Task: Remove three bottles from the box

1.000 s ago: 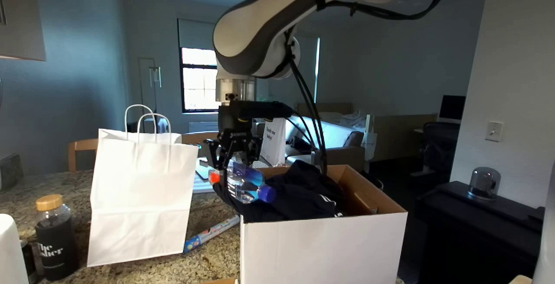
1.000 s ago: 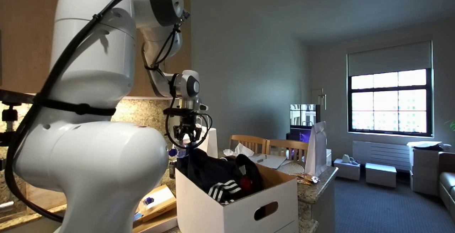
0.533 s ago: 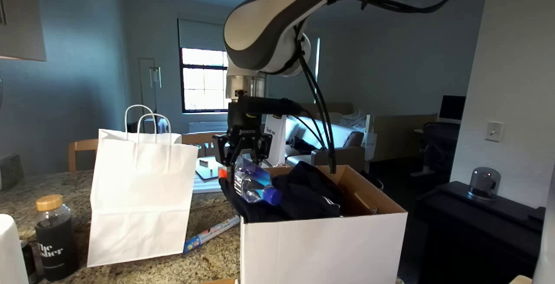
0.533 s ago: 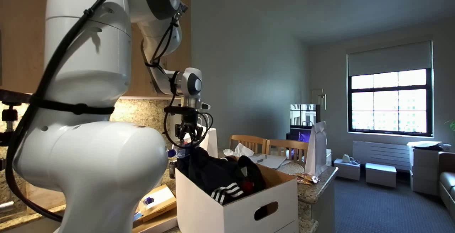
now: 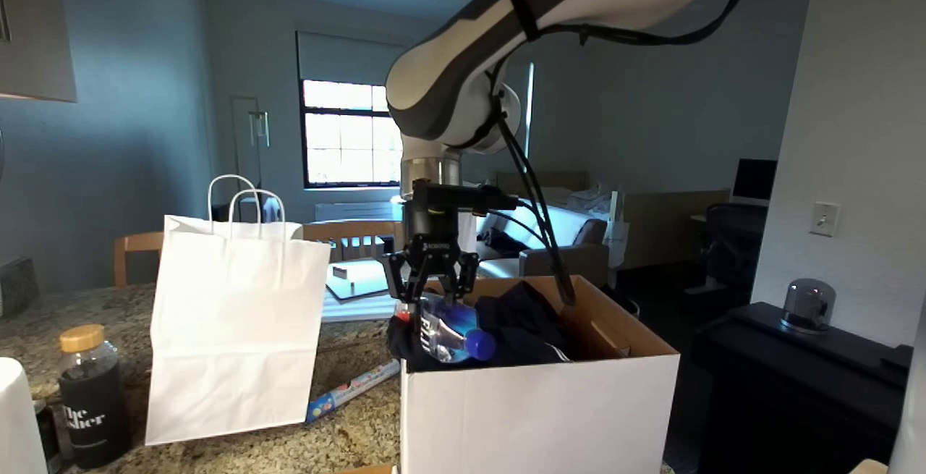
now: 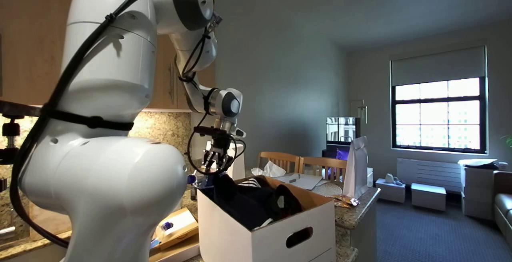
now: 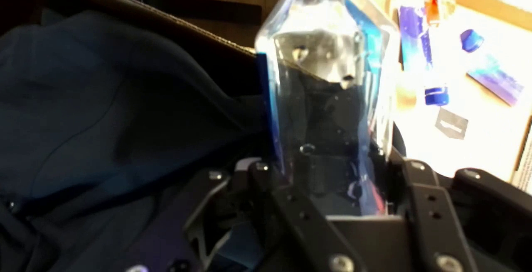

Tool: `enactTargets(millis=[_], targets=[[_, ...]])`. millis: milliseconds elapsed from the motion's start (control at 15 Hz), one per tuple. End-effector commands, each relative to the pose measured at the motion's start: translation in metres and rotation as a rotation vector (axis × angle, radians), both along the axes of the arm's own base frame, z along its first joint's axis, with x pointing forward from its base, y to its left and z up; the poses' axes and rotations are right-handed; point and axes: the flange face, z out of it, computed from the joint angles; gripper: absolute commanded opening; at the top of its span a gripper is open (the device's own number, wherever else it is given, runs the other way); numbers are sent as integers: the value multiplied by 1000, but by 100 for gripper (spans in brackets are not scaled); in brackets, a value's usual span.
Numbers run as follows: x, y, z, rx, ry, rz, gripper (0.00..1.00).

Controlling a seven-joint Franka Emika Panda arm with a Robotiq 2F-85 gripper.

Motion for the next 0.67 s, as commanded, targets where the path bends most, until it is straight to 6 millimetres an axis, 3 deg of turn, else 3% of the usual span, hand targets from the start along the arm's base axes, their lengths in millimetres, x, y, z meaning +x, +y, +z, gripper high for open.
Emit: enactTargets(millis=[0,400,467,533,600], targets=[[5,6,-7,95,88,33,30],[12,13,-18,103,158,52,30],[13,14,-20,111,174,56,38],[14,14,-22,116,185,59,80],[15,15,-23,126,201,65,81]])
